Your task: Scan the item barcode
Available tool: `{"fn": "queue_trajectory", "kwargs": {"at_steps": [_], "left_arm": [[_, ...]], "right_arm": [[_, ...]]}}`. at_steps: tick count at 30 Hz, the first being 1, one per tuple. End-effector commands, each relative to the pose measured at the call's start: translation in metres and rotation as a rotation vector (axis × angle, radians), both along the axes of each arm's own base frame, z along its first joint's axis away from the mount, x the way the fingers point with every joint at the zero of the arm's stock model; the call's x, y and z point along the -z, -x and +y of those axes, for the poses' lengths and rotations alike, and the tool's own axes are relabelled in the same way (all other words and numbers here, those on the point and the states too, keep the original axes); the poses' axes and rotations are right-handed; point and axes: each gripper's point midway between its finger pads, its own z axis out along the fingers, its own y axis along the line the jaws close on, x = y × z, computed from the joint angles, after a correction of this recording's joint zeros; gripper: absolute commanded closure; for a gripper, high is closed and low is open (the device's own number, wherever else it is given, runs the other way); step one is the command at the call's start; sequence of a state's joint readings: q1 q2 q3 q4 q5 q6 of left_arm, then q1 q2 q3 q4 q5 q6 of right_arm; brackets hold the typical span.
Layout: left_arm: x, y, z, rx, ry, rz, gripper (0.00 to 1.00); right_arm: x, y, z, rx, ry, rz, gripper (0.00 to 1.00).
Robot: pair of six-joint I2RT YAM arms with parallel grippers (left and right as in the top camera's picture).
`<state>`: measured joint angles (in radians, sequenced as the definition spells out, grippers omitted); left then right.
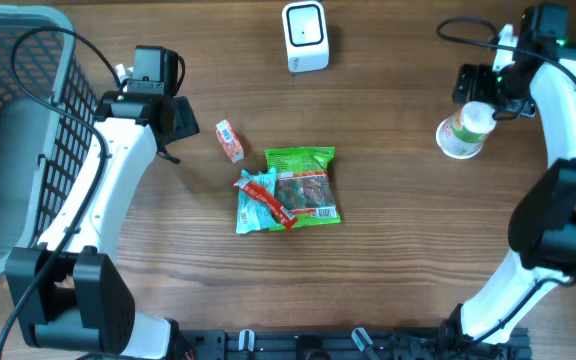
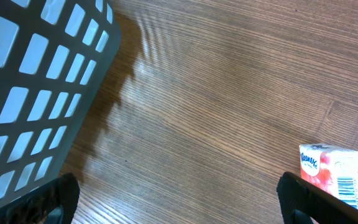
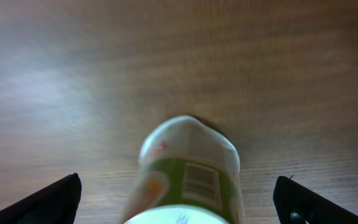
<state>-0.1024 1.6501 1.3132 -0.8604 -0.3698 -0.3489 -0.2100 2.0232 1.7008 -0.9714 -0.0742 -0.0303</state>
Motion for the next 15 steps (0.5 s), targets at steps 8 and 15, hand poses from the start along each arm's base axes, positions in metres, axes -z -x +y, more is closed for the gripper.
{"fn": "queue_trajectory", "kwargs": {"at_steps": [8,15], "left_arm": [[-0.002,0.000,0.003,0.003,-0.016,-0.002,0.00],[-0.002,0.000,0.003,0.002,-0.016,-0.002,0.00]], "right_arm": [[0.010,0.020,-0.004,-0.041,0.037,0.109,0.10],[-0.007,0.014,0.000,-0.062,0.019,0.058,0.23]]}}
